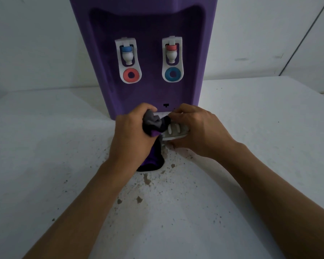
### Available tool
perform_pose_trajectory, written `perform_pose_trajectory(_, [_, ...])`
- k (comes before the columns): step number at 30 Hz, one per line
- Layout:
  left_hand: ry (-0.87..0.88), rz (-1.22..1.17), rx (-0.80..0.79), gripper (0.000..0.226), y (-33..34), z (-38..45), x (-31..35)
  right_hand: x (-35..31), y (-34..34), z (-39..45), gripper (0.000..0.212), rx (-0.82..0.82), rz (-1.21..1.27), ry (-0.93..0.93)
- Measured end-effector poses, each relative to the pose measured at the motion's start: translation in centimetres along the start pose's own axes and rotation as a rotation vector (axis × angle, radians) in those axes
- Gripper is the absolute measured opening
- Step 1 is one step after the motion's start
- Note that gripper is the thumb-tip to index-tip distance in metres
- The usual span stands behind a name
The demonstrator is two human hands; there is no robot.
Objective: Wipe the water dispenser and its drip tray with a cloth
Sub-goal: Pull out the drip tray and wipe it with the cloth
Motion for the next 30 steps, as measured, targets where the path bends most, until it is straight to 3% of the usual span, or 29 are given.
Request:
perform_pose_trajectory(5, [0.029, 0.147, -0.114, 0.042, 0.2, -0.2, 0.5, 0.3, -0.1, -0.1, 0.068, 0.008, 0.023, -0.008])
perform_pose_trajectory(11, [0.033, 0.282, -0.231, 0.078, 1.1, -0.7, 1.0, 0.4, 0.0, -0.2, 0.064, 0.006, 0.071, -0.001])
perform_pose_trajectory(17, [0.026, 0.041, -0.01, 0.039, -0.3, -0.2, 0.7, 0.0, -0.5, 0.2, 0.059, 0.014, 0.074, -0.012])
perform_pose_trajectory(20, [0.04, 0.039, 0.003, 0.034, -0.1, -0.1, 0.7, 0.2, -0.5, 0.2, 0.058, 0.004, 0.105, -0.001])
perform_pose_trajectory(26, [0.044, 0.177, -0.173, 0.057, 0.7, 0.1, 0.7, 0.6, -0.1, 0.4, 0.06, -0.018, 0.147, 0.028])
perform_pose_trajectory(30, [0.073, 0.317, -0.303, 0.084, 1.4, 0.0, 1.1, 0.9, -0.1, 0.3, 0.057, -0.02, 0.163, 0.037])
Point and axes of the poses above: each hand's wrist, its own z-axis towards the middle knuckle, its own y-axis out of the palm, x = y × z, the point moved 7 cm from there along z, towards the middle knuckle, and after that the axes turned 1 degree about y, right-handed, at the moved point
